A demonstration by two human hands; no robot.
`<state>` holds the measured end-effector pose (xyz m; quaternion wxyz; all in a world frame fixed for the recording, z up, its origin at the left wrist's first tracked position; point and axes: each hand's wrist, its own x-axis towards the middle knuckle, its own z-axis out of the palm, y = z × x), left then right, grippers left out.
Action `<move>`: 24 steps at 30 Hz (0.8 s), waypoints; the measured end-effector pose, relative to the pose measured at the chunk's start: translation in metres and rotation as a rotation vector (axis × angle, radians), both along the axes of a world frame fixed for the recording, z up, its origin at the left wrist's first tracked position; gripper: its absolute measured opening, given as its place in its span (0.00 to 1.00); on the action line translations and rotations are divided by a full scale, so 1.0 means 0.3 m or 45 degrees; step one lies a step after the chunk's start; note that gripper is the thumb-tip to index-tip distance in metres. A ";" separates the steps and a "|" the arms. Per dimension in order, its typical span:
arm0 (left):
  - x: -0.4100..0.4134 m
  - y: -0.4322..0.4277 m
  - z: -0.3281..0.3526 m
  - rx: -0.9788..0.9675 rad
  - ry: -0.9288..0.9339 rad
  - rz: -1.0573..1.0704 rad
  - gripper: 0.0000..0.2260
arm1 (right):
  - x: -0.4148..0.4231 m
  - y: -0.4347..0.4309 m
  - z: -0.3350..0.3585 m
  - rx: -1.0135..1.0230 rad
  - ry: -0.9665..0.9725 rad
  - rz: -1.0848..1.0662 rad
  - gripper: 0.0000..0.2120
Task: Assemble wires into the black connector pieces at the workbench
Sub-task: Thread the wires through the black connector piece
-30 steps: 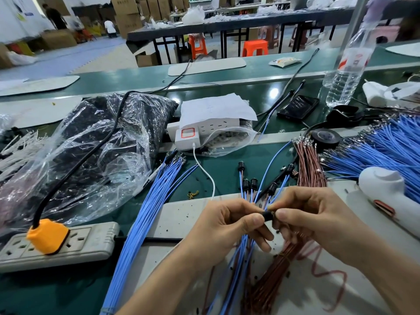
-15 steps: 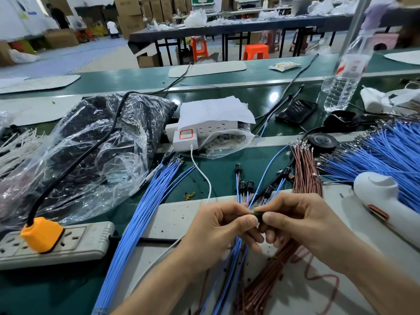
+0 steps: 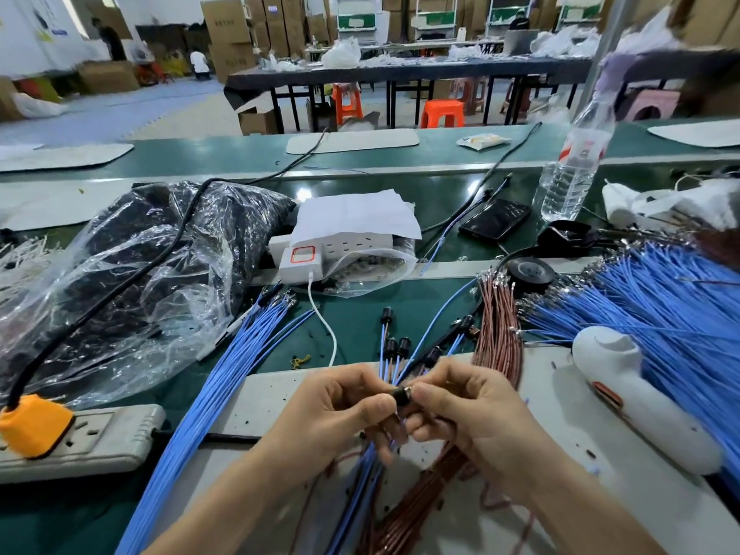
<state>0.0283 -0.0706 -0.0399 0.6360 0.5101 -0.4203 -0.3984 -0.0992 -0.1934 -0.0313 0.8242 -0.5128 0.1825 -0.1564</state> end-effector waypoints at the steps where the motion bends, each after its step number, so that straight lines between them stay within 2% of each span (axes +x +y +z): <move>1: 0.000 0.000 0.001 0.004 -0.006 -0.002 0.05 | -0.001 0.000 0.001 0.009 0.013 0.004 0.06; 4: -0.011 -0.007 -0.009 0.019 -0.030 -0.002 0.05 | -0.009 -0.014 0.009 0.005 0.036 0.029 0.04; 8: -0.023 -0.016 -0.025 0.019 -0.035 0.065 0.06 | -0.003 -0.029 0.025 -0.133 0.064 0.045 0.06; 11: -0.018 -0.018 -0.027 -0.006 -0.060 0.117 0.08 | 0.015 -0.020 0.024 -0.141 0.064 -0.002 0.07; 16: -0.016 -0.020 -0.018 -0.051 -0.114 0.170 0.08 | 0.035 0.020 0.011 -0.021 0.027 -0.112 0.08; 20: -0.026 -0.025 -0.019 -0.167 -0.156 0.203 0.06 | 0.065 0.074 0.001 0.214 -0.084 -0.169 0.12; 24: -0.015 -0.012 0.003 -0.223 -0.102 0.190 0.07 | 0.088 0.124 0.024 0.184 -0.044 -0.063 0.18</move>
